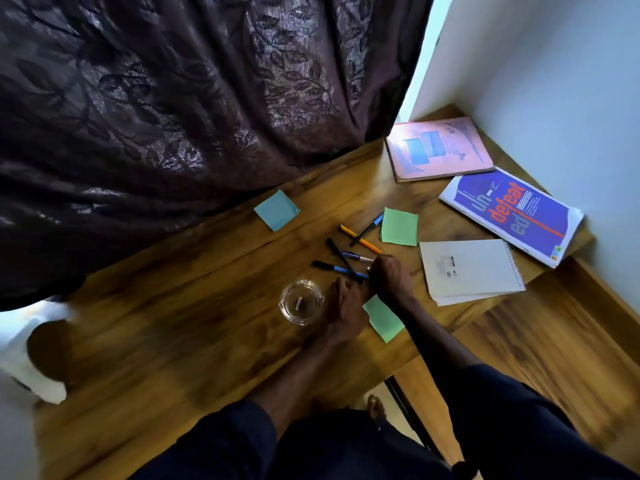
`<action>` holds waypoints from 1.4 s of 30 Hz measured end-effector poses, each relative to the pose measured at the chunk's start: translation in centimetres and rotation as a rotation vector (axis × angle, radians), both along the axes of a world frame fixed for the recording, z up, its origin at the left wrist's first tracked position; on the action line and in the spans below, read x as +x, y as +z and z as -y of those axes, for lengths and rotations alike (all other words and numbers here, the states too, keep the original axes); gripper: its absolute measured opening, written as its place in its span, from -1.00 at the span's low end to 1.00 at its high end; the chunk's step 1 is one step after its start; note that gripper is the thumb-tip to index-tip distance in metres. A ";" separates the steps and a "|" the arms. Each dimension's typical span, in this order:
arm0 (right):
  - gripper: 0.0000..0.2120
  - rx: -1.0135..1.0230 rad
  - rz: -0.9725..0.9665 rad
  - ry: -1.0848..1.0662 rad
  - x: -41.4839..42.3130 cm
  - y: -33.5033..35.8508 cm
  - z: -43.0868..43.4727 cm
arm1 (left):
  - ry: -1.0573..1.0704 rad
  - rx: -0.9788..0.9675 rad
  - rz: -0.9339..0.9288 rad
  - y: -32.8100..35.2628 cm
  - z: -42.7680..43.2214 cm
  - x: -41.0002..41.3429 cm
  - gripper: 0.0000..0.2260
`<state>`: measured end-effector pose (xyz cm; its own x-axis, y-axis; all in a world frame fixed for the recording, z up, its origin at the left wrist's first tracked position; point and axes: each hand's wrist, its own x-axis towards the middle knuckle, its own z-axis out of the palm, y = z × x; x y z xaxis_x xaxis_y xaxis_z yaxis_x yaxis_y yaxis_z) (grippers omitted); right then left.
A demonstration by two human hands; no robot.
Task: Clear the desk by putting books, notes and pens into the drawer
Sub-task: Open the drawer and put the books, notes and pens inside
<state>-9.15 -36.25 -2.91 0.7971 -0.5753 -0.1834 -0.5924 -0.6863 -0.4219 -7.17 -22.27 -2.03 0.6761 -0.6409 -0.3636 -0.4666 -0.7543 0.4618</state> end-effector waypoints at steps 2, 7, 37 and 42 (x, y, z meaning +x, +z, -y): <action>-0.86 -0.017 -0.026 0.011 0.3 -0.2 0.1 | 0.019 0.011 0.023 -0.2 0.1 0.2 -0.60; -0.87 -0.009 -0.035 0.012 0.1 0.2 0.3 | 0.069 -0.033 -0.013 0.7 -0.2 0.1 -0.58; -0.90 0.289 -0.016 -0.338 -28.2 -7.5 -1.3 | -0.412 -0.045 -0.179 -0.7 2.0 -18.1 -0.78; -0.88 0.254 0.012 -0.186 -27.1 -9.7 -1.4 | -0.393 0.127 -0.211 -2.2 1.9 -19.6 -0.78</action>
<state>-36.24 -34.90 -12.57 0.6857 -0.6484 -0.3308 -0.6917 -0.4388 -0.5736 -26.74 -24.14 -4.21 0.2937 -0.7752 -0.5593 -0.6342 -0.5958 0.4928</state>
